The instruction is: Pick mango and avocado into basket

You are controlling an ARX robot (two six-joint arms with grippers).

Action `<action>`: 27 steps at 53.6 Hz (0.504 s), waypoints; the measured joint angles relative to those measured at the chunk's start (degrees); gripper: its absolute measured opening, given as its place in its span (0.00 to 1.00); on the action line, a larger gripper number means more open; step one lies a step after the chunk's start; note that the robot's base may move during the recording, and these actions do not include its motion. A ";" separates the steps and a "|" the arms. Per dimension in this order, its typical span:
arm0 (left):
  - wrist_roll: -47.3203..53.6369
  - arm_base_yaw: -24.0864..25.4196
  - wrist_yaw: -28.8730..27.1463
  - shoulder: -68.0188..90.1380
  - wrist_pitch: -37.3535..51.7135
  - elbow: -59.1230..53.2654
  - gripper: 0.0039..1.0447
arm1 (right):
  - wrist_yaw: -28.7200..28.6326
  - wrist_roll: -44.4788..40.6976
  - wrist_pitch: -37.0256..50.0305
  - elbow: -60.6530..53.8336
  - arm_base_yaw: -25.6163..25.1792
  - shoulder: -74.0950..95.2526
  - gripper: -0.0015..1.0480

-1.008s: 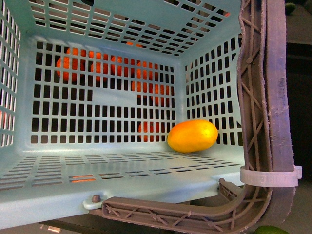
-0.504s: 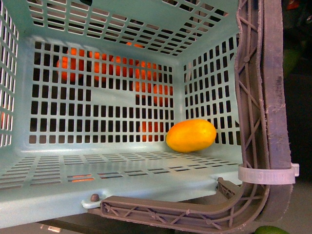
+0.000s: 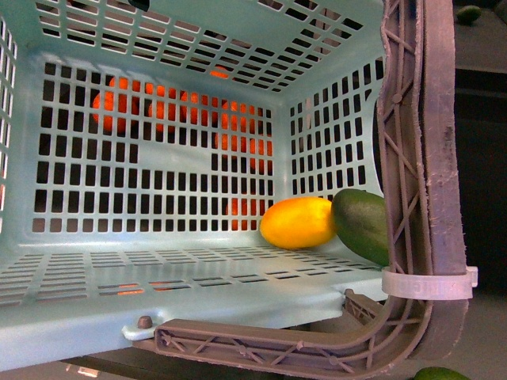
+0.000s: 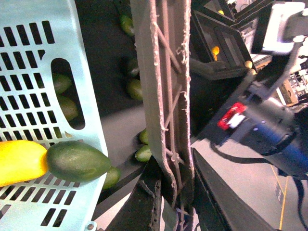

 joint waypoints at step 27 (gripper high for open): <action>0.02 0.00 0.07 0.00 0.00 0.00 0.13 | 23.23 -6.16 -23.37 -29.33 -4.85 -56.06 0.93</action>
